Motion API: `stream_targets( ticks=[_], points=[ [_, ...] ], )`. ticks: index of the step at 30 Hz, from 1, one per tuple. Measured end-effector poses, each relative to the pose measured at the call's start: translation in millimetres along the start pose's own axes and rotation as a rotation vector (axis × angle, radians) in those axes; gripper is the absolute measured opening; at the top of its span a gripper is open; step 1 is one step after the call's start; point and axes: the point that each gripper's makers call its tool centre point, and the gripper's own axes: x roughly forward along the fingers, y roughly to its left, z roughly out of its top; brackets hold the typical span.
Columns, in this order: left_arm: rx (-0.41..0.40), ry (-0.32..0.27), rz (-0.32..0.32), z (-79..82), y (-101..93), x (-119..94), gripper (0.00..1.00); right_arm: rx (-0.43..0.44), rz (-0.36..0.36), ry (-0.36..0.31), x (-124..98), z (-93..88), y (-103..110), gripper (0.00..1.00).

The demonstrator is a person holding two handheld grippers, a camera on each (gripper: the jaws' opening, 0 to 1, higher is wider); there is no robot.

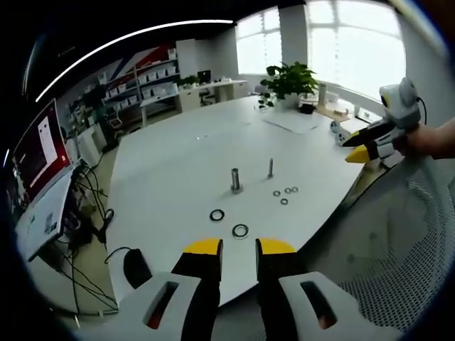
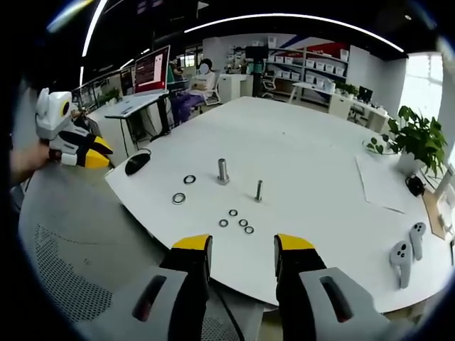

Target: Place the washer onto the threaded stud by aligning its center hole with the stud, sliding it down to the base, and recovering from edge contact or off-axis alignment until the washer reaches the visible bottom stop.

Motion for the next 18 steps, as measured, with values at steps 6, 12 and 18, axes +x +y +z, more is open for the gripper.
stream_targets(
  ticks=[6, 12, 18],
  points=[
    [0.005, 0.004, -0.001, -0.1, -0.5, 0.4, 0.16, 0.002, 0.0, 0.009, 0.4, -1.9, 0.1, 0.37],
    [0.005, 0.004, 0.001, -0.4, -0.2, 0.5, 0.16, 0.002, -0.001, 0.013, 0.8, -2.7, -0.3, 0.37],
    [0.004, 0.006, 0.002, -0.6, -0.1, 0.5, 0.16, 0.002, -0.003, 0.016, 0.4, -2.8, -0.2, 0.37]
  ],
)
